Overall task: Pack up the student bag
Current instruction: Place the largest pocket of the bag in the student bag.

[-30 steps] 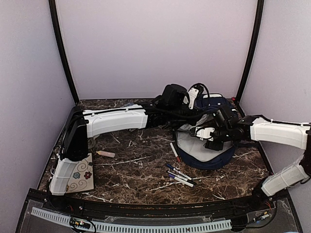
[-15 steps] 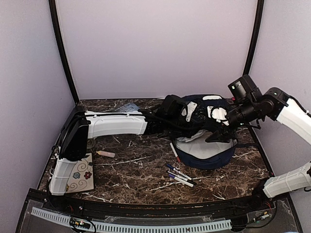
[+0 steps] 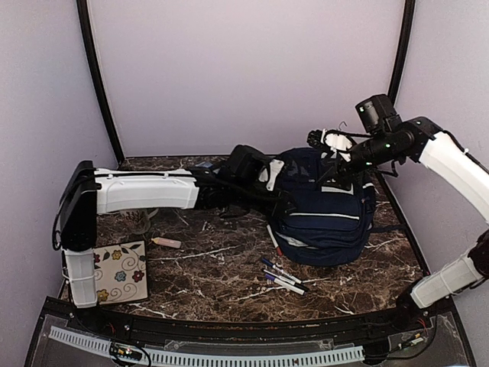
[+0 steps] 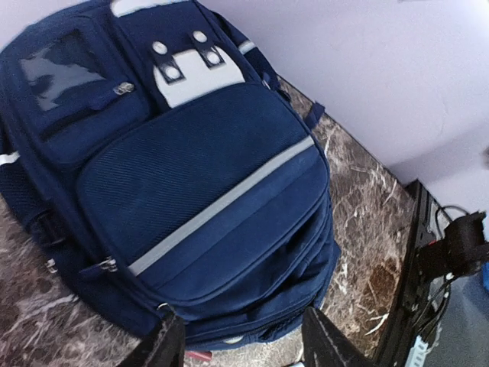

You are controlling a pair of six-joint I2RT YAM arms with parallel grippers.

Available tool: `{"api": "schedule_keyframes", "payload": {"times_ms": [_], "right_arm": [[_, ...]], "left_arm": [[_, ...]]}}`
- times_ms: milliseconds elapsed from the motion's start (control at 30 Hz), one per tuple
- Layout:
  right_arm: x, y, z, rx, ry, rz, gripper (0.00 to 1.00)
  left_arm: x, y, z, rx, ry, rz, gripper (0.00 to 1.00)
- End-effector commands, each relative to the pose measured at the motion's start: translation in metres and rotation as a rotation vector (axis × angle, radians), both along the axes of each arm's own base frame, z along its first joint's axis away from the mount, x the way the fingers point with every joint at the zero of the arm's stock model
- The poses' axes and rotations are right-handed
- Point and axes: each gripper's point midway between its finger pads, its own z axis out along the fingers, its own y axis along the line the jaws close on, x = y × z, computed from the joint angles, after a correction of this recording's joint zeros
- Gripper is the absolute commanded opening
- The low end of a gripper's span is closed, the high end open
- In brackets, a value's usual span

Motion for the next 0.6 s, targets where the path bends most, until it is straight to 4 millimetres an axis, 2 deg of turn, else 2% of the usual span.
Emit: {"api": "schedule_keyframes", "payload": {"times_ms": [0, 167, 267, 400, 567], "right_arm": [[0.054, 0.027, 0.000, 0.149, -0.013, -0.152, 0.63], [0.081, 0.068, -0.019, 0.213, 0.032, -0.163, 0.61], [0.095, 0.091, -0.040, 0.218, 0.053, -0.160, 0.61], [0.112, 0.114, -0.064, 0.244, 0.102, -0.176, 0.61], [0.127, 0.133, -0.099, 0.263, 0.191, -0.212, 0.60]], "left_arm": [[0.024, 0.068, 0.069, -0.058, -0.082, 0.195, 0.60], [0.065, 0.163, 0.043, -0.011, 0.024, 0.500, 0.69], [0.092, 0.212, 0.026, -0.015, 0.109, 0.655, 0.70], [0.132, 0.256, 0.007, -0.025, 0.178, 0.788, 0.72], [0.184, 0.285, -0.017, 0.047, 0.176, 0.882, 0.73]]}}
